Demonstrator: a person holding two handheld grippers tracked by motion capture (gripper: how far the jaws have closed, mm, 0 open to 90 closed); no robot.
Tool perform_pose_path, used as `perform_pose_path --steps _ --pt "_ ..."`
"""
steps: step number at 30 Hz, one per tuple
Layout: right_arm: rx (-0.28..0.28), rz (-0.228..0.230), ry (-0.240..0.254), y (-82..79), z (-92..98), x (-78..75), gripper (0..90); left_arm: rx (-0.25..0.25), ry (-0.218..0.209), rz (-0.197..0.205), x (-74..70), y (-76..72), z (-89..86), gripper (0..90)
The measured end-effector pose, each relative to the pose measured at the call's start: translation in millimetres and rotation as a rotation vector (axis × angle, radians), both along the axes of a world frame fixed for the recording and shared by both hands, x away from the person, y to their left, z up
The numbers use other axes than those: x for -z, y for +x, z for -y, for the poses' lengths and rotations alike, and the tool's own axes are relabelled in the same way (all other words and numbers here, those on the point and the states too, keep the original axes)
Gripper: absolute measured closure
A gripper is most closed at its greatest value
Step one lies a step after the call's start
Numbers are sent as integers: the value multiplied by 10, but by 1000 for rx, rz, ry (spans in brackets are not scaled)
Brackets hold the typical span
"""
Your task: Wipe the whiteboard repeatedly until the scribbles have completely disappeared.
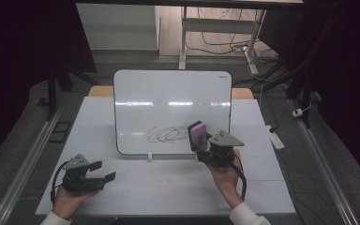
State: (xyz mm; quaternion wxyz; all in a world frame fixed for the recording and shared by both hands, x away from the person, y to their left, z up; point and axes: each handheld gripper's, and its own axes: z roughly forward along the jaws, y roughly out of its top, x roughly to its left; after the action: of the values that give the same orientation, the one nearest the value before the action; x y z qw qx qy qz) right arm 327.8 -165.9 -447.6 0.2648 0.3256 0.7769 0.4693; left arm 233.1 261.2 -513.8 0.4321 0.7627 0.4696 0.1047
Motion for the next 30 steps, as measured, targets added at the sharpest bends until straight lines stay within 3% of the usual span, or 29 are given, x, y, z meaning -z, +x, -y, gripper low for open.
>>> perform_pose_path --steps 9,23,30 --pt "89 -4 -39 180 -24 -31 394 -3 0 -9 22 12 -14 227" --pt "149 -12 -72 277 -30 17 395 -10 2 -12 28 21 -31 225" --pt "175 -35 -109 349 -127 71 400 -13 4 -14 35 28 -42 224"
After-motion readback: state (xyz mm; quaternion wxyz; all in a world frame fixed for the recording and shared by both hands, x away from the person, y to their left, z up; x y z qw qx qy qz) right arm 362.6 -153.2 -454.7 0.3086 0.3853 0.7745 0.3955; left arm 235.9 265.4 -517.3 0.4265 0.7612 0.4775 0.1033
